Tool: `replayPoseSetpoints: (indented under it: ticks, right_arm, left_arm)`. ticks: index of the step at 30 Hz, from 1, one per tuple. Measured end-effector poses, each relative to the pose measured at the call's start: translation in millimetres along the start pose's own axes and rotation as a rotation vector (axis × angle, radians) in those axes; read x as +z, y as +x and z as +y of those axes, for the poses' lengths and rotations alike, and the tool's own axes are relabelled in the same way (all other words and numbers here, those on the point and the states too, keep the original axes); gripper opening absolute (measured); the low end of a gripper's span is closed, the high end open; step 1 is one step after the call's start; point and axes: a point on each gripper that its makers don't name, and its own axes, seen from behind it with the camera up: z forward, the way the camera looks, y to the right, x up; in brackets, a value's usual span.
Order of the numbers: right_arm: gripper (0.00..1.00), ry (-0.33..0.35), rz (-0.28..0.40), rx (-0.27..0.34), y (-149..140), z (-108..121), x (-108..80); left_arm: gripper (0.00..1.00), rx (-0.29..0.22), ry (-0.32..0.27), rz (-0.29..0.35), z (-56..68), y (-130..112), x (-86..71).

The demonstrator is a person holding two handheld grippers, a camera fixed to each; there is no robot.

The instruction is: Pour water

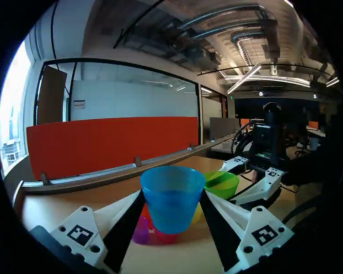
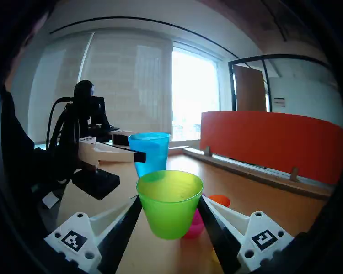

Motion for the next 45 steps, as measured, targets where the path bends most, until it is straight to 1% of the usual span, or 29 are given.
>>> replayPoseSetpoints:
  ticks: [10, 18, 29, 35, 45]
  right_arm:
    - [0.89, 0.011, 0.000, 0.002, -1, -2, 1.1]
    - [0.89, 0.022, -0.004, -0.001, -4, -6, 3.9]
    - [0.89, 0.034, -0.004, -0.002, -4, -10, 7.4]
    - [0.89, 0.048, -0.004, -0.003, -5, -14, 10.0]
    - [0.89, 0.070, -0.008, -0.005, -4, -22, 16.2]
  left_arm:
    - [0.83, 0.035, 0.009, 0.008, -5.5, 10, -1.8]
    - [0.83, 0.094, 0.034, 0.012, -13.1, 15, -4.5]
    - [0.83, 0.146, 0.038, 0.016, -15.7, 19, -3.3]
    - [0.83, 0.166, 0.042, 0.014, -17.2, 20, -3.0]
    - [0.83, 0.217, 0.052, 0.019, -18.4, 27, -3.3]
